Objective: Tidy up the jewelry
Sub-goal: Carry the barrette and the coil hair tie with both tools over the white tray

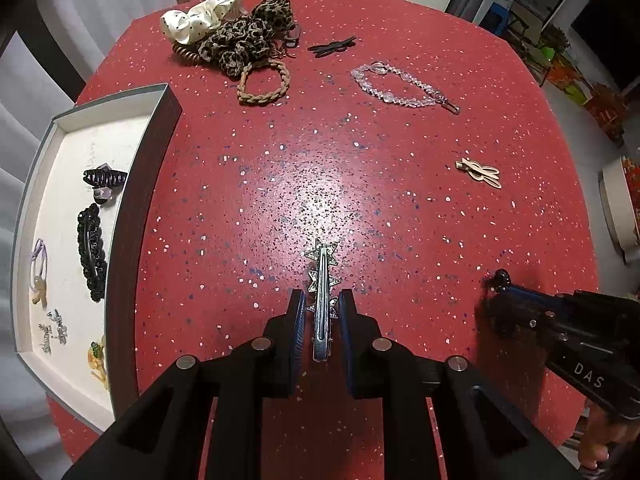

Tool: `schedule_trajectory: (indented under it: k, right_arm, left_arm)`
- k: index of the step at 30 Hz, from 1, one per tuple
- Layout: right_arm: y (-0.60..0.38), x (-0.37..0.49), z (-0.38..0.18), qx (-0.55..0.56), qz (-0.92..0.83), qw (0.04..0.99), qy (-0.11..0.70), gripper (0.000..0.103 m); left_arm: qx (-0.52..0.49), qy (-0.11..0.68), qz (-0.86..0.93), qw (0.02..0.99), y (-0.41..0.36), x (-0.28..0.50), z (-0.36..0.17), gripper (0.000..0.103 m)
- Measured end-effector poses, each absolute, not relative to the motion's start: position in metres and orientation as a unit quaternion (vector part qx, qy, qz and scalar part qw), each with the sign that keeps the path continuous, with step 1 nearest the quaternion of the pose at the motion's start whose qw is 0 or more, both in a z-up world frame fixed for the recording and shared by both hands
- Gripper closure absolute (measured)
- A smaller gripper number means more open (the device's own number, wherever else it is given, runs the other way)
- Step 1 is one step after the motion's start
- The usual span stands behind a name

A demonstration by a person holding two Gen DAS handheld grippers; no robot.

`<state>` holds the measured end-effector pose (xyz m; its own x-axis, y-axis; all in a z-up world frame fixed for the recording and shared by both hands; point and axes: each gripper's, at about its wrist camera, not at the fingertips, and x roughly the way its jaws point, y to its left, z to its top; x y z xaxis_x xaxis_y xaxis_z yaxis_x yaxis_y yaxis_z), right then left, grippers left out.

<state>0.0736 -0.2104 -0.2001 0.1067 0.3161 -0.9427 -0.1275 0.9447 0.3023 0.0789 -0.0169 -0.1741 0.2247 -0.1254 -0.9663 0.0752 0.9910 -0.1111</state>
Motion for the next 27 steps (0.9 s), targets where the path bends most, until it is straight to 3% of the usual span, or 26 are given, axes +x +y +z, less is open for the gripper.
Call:
schedule_trajectory:
  k: [27]
  right_arm:
    - [-0.206, 0.073, -0.151, 0.107, 0.166, 0.745, 0.637, 0.092]
  left_arm:
    - [-0.019, 0.598, -0.056, 0.799, -0.008, 0.059, -0.116, 0.085]
